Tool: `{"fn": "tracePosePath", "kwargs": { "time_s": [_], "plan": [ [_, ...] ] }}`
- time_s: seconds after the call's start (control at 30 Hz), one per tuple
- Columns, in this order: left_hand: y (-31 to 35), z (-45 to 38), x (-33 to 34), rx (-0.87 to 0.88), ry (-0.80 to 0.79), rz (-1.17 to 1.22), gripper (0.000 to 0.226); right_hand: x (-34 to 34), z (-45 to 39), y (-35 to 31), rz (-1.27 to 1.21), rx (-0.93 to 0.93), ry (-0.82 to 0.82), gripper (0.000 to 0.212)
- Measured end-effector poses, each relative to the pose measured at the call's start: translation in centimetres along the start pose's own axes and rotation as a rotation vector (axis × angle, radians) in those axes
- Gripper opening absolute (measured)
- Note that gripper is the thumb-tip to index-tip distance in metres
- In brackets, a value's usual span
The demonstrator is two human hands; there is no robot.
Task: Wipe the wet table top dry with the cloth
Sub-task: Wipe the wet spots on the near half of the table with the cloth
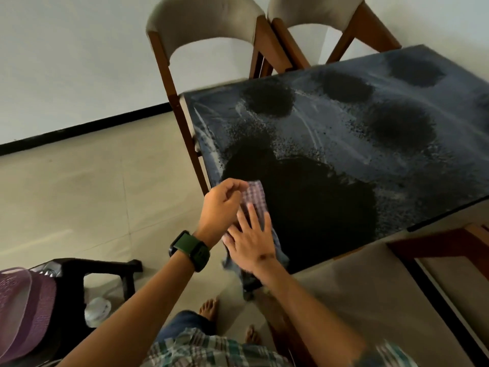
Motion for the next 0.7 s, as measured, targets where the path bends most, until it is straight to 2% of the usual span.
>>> {"fn": "tracePosePath", "kwargs": {
  "time_s": [0.1,0.17,0.23,0.37,0.43,0.53,0.7],
  "plan": [
    [-0.4,0.4,-1.0,0.063,0.078,-0.071,0.041,-2.4,-8.4,0.1,0.059,-0.02,-0.075,0.06],
    [-0.6,0.6,-1.8,0.11,0.139,-0.089,0.042,-3.3,-10.5,0.2,0.047,-0.029,-0.083,0.058],
    [-0.9,0.3,-2.7,0.116,0.151,-0.078,0.042,-2.9,-8.4,0.5,0.023,-0.044,-0.049,0.053],
    [-3.6,-1.8,-3.6,-0.067,0.127,-0.073,0.04,-0.7,1.4,1.9,0.038,-0.052,0.118,0.054],
    [-5.1,-3.2,-3.8,-0.135,0.124,-0.041,0.038,-0.5,2.6,2.4,0.064,-0.034,0.166,0.054],
    [-5.7,-5.6,-4.2,-0.164,0.084,-0.025,0.037,-1.0,-1.9,1.6,0.054,0.005,0.136,0.055],
    [-5.2,-10.7,-5.9,-0.137,0.021,-0.026,0.039,-2.3,-17.1,0.7,0.035,0.03,0.076,0.055]
  ]
}}
Point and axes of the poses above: each hand's wrist, its own z-axis away from the middle knuckle, its own x-axis out of the palm, y = z × x, the point moved 4 cm from there along -z, towards the middle knuckle, and after that the axes turned 5 degrees about y, right-handed, at the moved point
